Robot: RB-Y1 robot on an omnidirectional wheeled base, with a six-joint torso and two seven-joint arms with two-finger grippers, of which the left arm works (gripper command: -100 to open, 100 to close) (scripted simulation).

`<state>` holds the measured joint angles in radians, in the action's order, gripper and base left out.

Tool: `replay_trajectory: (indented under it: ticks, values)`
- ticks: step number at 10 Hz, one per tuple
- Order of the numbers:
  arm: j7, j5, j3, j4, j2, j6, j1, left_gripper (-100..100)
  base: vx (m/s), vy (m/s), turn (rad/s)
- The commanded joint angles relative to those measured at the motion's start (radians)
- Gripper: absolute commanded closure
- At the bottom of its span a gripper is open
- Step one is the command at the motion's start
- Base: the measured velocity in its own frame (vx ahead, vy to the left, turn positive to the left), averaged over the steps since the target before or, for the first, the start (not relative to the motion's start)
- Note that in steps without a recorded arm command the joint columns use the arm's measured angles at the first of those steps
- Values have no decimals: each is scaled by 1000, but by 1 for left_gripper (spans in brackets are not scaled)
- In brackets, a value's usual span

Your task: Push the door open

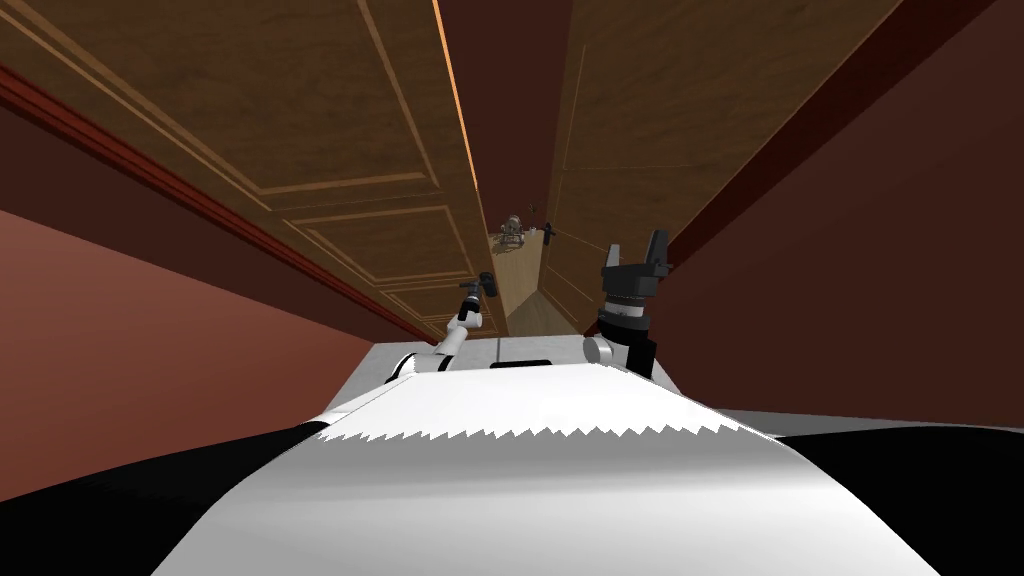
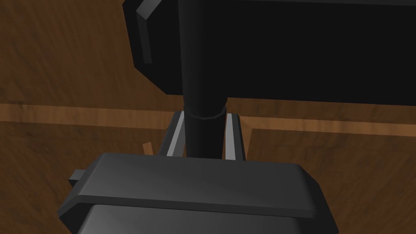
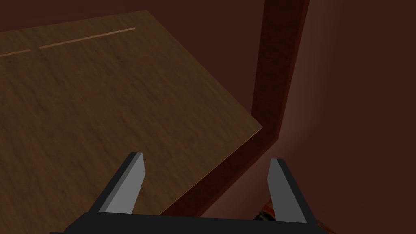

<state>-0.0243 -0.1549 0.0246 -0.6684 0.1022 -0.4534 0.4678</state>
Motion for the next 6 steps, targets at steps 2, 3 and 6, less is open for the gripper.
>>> replay_trajectory:
  ticks: [2,3,6]
  values:
    - [-11,-5,18,3,2,-1,1,100,129,-47,64]
    - [-15,-7,25,4,3,-2,2,100,167,-52,51]
    - [-31,-14,51,9,6,-4,3,100,171,-59,59]
